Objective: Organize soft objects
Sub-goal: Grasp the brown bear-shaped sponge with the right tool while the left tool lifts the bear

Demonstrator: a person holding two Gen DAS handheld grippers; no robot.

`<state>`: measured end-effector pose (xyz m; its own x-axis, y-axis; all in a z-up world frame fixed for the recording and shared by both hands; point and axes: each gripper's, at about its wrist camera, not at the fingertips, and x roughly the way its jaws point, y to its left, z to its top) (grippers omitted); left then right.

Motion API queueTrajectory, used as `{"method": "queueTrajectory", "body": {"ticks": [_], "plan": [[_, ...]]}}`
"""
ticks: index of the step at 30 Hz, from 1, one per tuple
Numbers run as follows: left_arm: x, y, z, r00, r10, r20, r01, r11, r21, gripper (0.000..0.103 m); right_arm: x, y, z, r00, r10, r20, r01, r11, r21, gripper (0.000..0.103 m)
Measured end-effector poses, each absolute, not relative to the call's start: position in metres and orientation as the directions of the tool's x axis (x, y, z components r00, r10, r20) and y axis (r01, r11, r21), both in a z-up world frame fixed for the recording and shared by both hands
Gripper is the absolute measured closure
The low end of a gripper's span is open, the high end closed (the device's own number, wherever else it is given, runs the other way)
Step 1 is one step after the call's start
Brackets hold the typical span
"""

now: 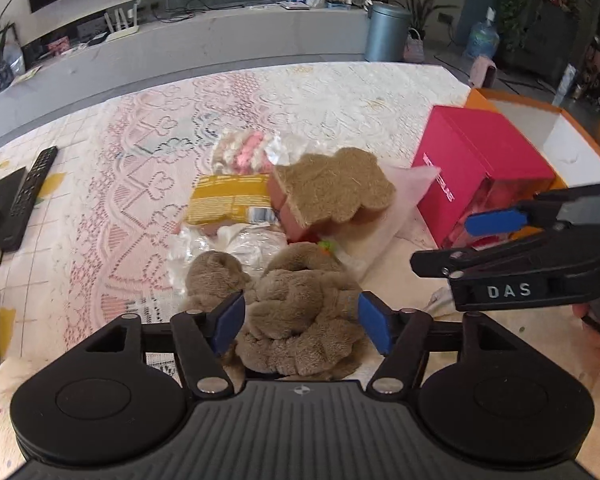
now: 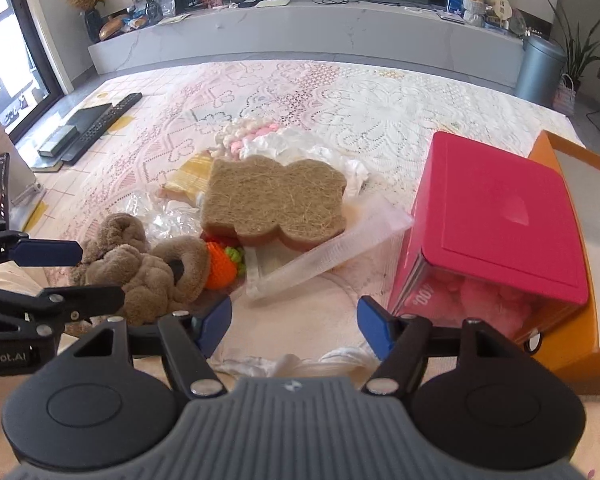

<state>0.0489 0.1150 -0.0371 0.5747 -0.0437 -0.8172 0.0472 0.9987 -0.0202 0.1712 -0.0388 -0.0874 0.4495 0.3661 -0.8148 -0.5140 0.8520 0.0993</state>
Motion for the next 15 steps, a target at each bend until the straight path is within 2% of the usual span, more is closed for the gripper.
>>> {"method": "queueTrajectory", "body": {"ticks": [4,10,13,15], "plan": [[0.048,0.090,-0.049,0.561,0.000,-0.828,0.133,0.987,0.091,0.015,0.175,-0.042,-0.094,0.437,0.354,-0.827,-0.499,0.860,0.104,0.033],[0.054,0.060,-0.076,0.544,0.162,-0.824,0.154,0.945,0.288,0.015,0.176,-0.042,-0.094,0.435,0.351,-0.829,-0.494,0.863,0.107,0.030],[0.054,0.049,-0.086,0.545,0.236,-0.804,0.160,0.912,0.376,0.020,0.174,-0.043,-0.092,0.445,0.351,-0.824,-0.497,0.862,0.098,0.026],[0.052,0.046,-0.090,0.555,0.266,-0.788,0.156,0.897,0.413,0.030,0.172,-0.043,-0.093,0.446,0.349,-0.824,-0.499,0.861,0.094,0.026]]}}
